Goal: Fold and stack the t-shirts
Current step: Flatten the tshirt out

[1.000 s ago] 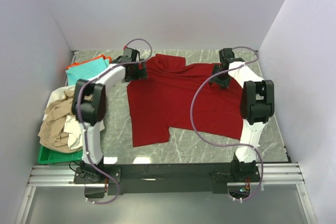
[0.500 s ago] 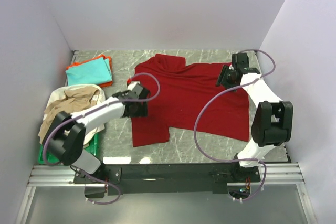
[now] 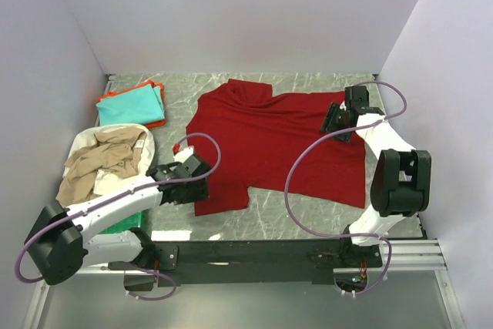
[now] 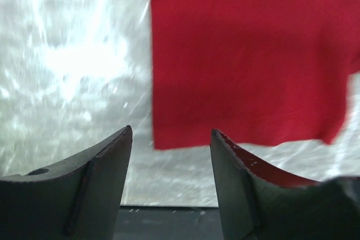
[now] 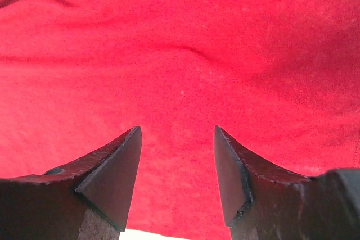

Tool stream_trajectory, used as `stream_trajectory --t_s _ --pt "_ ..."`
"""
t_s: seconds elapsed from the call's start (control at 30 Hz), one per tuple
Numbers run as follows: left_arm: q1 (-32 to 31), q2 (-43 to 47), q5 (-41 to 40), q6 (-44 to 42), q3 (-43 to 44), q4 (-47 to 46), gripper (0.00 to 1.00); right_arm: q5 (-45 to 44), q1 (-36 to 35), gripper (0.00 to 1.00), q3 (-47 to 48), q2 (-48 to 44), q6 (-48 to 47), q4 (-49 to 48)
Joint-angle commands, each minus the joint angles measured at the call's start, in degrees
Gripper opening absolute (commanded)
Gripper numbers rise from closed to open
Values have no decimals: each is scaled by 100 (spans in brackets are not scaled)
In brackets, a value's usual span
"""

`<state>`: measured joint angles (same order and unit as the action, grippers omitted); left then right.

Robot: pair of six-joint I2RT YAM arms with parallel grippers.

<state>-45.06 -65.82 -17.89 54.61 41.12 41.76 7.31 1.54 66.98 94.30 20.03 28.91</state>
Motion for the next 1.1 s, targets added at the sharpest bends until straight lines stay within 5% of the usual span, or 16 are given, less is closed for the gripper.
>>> stream_trajectory --t_s 0.0,0.73,1.07 --pt "-161 148 119 480 -218 201 62 25 39 61 -89 -404 -43 -227" --pt "-188 -546 365 402 -588 -396 48 -37 83 61 -616 -439 45 -518" --pt "-188 -827 347 419 -632 -423 33 -63 83 61 -625 -404 53 -518"
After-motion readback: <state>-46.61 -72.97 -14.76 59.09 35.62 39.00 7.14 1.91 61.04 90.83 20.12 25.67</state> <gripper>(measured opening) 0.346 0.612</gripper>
